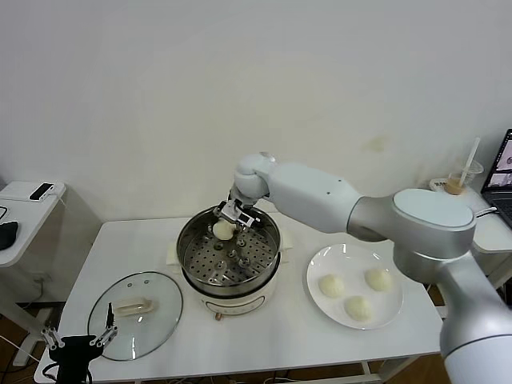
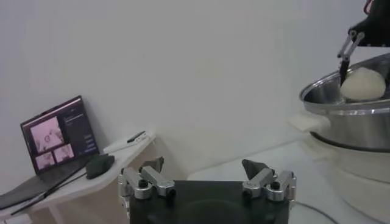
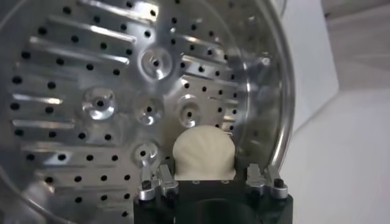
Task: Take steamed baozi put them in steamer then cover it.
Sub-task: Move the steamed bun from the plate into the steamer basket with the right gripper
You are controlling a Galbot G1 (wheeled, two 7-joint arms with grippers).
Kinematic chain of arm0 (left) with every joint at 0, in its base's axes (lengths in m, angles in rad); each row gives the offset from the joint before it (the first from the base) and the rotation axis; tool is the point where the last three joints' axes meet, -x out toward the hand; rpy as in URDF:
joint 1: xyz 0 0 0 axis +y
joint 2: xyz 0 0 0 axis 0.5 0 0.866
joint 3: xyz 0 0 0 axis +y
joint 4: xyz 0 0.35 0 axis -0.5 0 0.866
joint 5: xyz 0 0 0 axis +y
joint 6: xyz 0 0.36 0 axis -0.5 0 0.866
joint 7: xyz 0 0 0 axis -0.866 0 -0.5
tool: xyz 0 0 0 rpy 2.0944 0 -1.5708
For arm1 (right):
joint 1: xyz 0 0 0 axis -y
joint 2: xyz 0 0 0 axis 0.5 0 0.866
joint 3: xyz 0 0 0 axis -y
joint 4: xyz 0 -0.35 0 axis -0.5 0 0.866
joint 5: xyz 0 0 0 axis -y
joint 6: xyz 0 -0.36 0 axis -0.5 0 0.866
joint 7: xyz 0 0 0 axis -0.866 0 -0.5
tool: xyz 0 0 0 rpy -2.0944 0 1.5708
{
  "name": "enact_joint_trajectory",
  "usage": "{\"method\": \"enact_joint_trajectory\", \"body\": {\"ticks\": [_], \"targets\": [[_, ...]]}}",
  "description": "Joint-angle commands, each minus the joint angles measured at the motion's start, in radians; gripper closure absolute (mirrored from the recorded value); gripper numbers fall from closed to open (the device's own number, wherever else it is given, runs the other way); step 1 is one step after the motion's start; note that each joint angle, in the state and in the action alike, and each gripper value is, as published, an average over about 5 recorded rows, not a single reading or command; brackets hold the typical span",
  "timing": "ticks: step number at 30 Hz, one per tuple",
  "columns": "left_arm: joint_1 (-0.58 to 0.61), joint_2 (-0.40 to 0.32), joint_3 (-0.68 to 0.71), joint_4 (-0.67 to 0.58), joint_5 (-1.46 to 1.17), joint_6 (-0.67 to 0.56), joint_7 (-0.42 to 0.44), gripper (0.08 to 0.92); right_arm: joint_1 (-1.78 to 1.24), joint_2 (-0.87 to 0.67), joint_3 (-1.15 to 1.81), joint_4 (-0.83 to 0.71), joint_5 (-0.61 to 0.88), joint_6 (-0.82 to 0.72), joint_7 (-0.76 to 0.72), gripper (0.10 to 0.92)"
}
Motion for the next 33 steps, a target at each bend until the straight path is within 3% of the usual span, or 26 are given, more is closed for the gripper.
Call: {"method": "enact_joint_trajectory", "body": {"ticks": [1, 10, 15, 21, 27, 33], "targets": [[0.001, 0.0, -0.003, -0.002, 0.0, 0.0, 0.0, 0.177, -0.014, 0.023, -0.002, -0.037, -0.116, 0.084, 0.025, 0.417], [-0.003, -0.002, -0.001, -0.008, 0.001, 0.0, 0.0, 0.177, -0.026, 0.026, 0.019, -0.067, -0.184, 0.122, 0.041, 0.405], [-0.004, -0.001, -0.002, -0.009, 0.001, 0.001, 0.0, 0.177, -0.029, 0.024, 0.029, -0.078, -0.217, 0.136, 0.057, 0.3], [-0.003, -0.001, -0.002, -0.011, 0.002, 0.001, 0.0, 0.177, -0.005, 0.002, 0.022, -0.039, -0.077, 0.102, 0.041, 0.207], [-0.004, 0.003, -0.001, -0.016, 0.0, 0.003, 0.003, 0.177, 0.089, -0.083, -0.004, 0.108, 0.261, -0.17, -0.076, 0.203], [-0.011, 0.021, -0.018, -0.02, -0.03, 0.011, 0.01, 0.177, 0.178, -0.196, 0.045, 0.267, 0.348, -0.444, -0.154, 0.203]]}}
